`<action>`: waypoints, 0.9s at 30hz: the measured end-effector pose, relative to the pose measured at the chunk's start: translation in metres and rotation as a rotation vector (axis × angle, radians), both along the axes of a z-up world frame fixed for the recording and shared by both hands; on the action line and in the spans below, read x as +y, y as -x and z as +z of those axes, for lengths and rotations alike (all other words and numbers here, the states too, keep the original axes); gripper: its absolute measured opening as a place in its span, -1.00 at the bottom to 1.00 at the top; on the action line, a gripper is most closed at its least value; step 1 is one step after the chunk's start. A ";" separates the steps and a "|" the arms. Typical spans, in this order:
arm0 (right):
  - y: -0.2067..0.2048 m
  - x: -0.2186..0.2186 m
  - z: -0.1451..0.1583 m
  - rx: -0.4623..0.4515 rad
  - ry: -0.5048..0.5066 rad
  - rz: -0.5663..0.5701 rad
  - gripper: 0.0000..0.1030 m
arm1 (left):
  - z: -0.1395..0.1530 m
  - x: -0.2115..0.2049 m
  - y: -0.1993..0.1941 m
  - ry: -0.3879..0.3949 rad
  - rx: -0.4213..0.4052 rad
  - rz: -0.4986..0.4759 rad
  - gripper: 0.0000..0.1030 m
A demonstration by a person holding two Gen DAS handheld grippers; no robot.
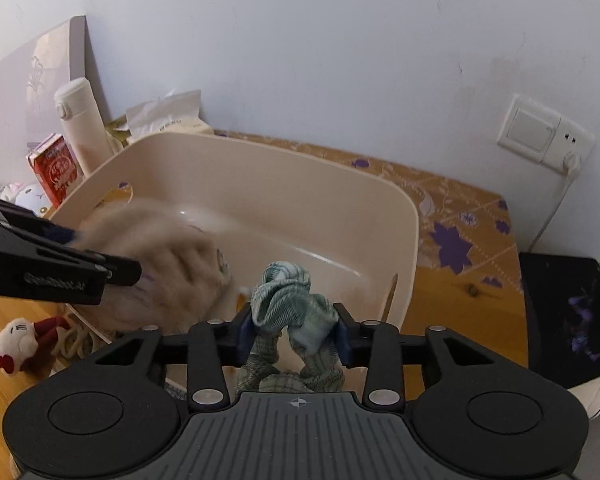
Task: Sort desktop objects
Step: 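Lift both items over the beige basket and open both tools to release, then withdraw both tools from the basket toward the remaining table items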
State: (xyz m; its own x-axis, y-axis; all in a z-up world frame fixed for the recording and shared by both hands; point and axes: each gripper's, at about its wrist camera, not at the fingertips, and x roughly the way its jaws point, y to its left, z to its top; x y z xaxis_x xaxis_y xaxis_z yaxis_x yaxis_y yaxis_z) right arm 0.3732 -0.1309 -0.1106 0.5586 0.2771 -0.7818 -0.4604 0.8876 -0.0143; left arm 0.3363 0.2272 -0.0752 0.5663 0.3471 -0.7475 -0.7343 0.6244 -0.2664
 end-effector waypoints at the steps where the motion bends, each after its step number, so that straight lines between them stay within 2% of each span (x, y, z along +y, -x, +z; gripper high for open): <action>1: 0.001 0.000 0.000 0.001 -0.001 -0.003 -0.02 | 0.002 0.001 0.002 -0.009 0.006 0.018 0.50; 3: 0.004 0.000 0.002 -0.014 -0.004 -0.010 0.28 | 0.002 0.001 0.005 -0.022 0.018 0.046 0.53; 7: 0.011 0.000 0.008 -0.046 0.013 -0.016 0.64 | 0.004 0.003 0.015 -0.033 0.019 0.063 0.53; 9: 0.015 0.000 0.009 -0.051 0.029 -0.029 0.97 | 0.008 0.001 0.025 -0.053 -0.015 0.091 0.53; 14: 0.025 -0.002 0.014 -0.063 0.039 -0.058 1.00 | 0.020 -0.004 0.046 -0.091 -0.075 0.090 0.55; 17: 0.034 -0.003 0.018 -0.071 0.039 -0.072 1.00 | 0.022 -0.010 0.056 -0.108 -0.065 0.101 0.56; 21: 0.050 -0.004 0.020 -0.081 0.052 -0.078 1.00 | 0.021 -0.018 0.077 -0.089 -0.085 0.122 0.56; 27: 0.075 -0.008 0.018 -0.077 0.070 -0.100 1.00 | 0.016 -0.036 0.102 -0.096 -0.083 0.103 0.56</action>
State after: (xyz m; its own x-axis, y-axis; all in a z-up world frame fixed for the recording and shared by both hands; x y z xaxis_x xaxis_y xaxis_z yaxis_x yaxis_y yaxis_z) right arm 0.2982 -0.1393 -0.0928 0.6396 0.1639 -0.7511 -0.3654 0.9244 -0.1094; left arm 0.2343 0.1912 -0.0591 0.5826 0.4741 -0.6602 -0.7737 0.5723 -0.2719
